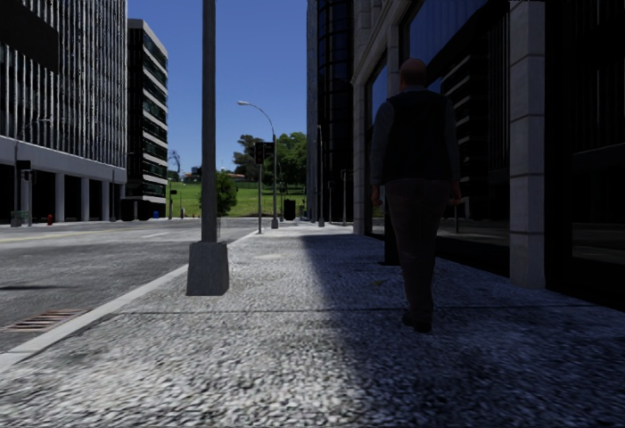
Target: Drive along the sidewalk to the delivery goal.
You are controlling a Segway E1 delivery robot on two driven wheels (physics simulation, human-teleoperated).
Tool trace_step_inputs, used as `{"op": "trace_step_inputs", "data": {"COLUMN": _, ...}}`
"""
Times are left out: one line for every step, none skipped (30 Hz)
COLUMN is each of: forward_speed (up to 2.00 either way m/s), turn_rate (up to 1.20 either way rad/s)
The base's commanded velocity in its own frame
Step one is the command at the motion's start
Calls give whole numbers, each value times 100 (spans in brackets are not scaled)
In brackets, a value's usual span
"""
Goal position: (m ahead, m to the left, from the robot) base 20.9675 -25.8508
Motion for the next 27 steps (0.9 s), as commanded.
{"op": "trace_step_inputs", "data": {"forward_speed": 200, "turn_rate": 33}}
{"op": "trace_step_inputs", "data": {"forward_speed": 200, "turn_rate": 33}}
{"op": "trace_step_inputs", "data": {"forward_speed": 200, "turn_rate": 33}}
{"op": "trace_step_inputs", "data": {"forward_speed": 200, "turn_rate": 34}}
{"op": "trace_step_inputs", "data": {"forward_speed": 200, "turn_rate": 34}}
{"op": "trace_step_inputs", "data": {"forward_speed": 200, "turn_rate": 34}}
{"op": "trace_step_inputs", "data": {"forward_speed": 200, "turn_rate": 34}}
{"op": "trace_step_inputs", "data": {"forward_speed": 200, "turn_rate": 34}}
{"op": "trace_step_inputs", "data": {"forward_speed": 200, "turn_rate": 34}}
{"op": "trace_step_inputs", "data": {"forward_speed": 200, "turn_rate": 38}}
{"op": "trace_step_inputs", "data": {"forward_speed": 200, "turn_rate": 49}}
{"op": "trace_step_inputs", "data": {"forward_speed": 200, "turn_rate": 52}}
{"op": "trace_step_inputs", "data": {"forward_speed": 200, "turn_rate": 52}}
{"op": "trace_step_inputs", "data": {"forward_speed": 200, "turn_rate": 52}}
{"op": "trace_step_inputs", "data": {"forward_speed": 200, "turn_rate": 38}}
{"op": "trace_step_inputs", "data": {"forward_speed": 200, "turn_rate": 22}}
{"op": "trace_step_inputs", "data": {"forward_speed": 200, "turn_rate": 0}}
{"op": "trace_step_inputs", "data": {"forward_speed": 200, "turn_rate": 0}}
{"op": "trace_step_inputs", "data": {"forward_speed": 200, "turn_rate": 0}}
{"op": "trace_step_inputs", "data": {"forward_speed": 200, "turn_rate": 0}}
{"op": "trace_step_inputs", "data": {"forward_speed": 200, "turn_rate": 0}}
{"op": "trace_step_inputs", "data": {"forward_speed": 200, "turn_rate": 0}}
{"op": "trace_step_inputs", "data": {"forward_speed": 200, "turn_rate": 0}}
{"op": "trace_step_inputs", "data": {"forward_speed": 200, "turn_rate": 0}}
{"op": "trace_step_inputs", "data": {"forward_speed": 200, "turn_rate": 0}}
{"op": "trace_step_inputs", "data": {"forward_speed": 200, "turn_rate": 0}}
{"op": "trace_step_inputs", "data": {"forward_speed": 200, "turn_rate": 0}}
